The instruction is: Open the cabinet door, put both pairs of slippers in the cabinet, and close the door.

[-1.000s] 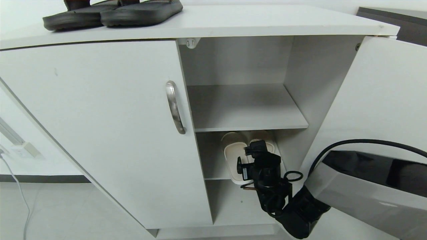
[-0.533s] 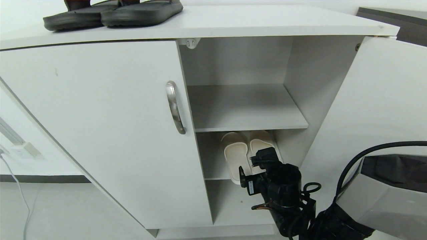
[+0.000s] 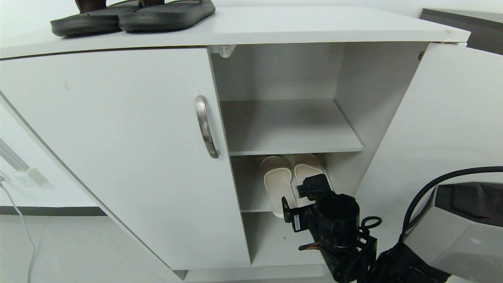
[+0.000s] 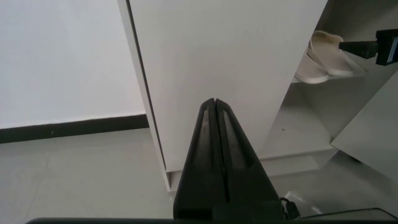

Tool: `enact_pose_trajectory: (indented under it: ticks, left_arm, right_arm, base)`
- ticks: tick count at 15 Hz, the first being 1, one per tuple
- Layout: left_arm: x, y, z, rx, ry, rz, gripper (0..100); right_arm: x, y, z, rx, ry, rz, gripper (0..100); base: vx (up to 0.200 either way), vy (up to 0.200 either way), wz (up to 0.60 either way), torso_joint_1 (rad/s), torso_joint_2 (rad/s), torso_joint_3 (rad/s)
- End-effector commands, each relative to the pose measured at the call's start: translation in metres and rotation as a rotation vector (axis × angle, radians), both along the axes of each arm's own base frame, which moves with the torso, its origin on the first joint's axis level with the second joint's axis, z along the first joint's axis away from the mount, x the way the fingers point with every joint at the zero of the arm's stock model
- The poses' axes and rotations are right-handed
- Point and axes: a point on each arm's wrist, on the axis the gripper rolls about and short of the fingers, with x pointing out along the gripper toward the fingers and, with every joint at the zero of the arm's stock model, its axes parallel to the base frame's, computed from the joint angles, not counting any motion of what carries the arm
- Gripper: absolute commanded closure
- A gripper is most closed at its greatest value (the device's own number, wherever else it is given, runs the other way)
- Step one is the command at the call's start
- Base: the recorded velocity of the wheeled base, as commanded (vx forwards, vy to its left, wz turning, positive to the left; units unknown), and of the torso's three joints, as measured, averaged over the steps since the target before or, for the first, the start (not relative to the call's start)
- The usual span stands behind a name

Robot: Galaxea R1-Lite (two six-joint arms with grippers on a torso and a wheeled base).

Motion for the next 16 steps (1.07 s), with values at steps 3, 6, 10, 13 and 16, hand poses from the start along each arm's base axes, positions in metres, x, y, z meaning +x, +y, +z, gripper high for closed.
enact_pose_trajectory:
  ticks: [3,6,10,13,16]
  left_arm:
    - [0.0,0.0,0.0004,-0.002,0.0,0.0,100]
    - [0.0001,0.0,0.0,-0.002,0.002,0.0,100]
    - [0.0,0.0,0.0004,-0.002,0.0,0.0,100]
    - [0.0001,0.0,0.0,0.0,0.001,0.0,100]
    - [0.0001,0.0,0.0,-0.002,0.002,0.0,100]
  right_arm:
    - [0.0011,-0.0011,-0.0006,-0.001,0.001,-0.004,0]
    - [0.0025,-0.0028,-0.0009,-0.004,0.002,-0.01,0]
    - [0.0024,-0.0038,-0.0018,-0.007,0.005,-0.011,0]
    - [0.002,-0.0049,-0.0026,0.0,-0.001,-0.01,0]
    - [0.0015,-0.0056,-0.0058,-0.009,0.005,-0.01,0]
  base:
    - [-0.133,0.0,0.0,0.003,0.0,0.002]
    - [-0.2,0.0,0.0,0.009,0.0,0.001]
    - [-0.05,0.0,0.0,-0.002,0.0,0.002]
    - [0.0,0.0,0.0,0.0,0.0,0.0]
    - [0.0,0.0,0.0,0.0,0.0,0.0]
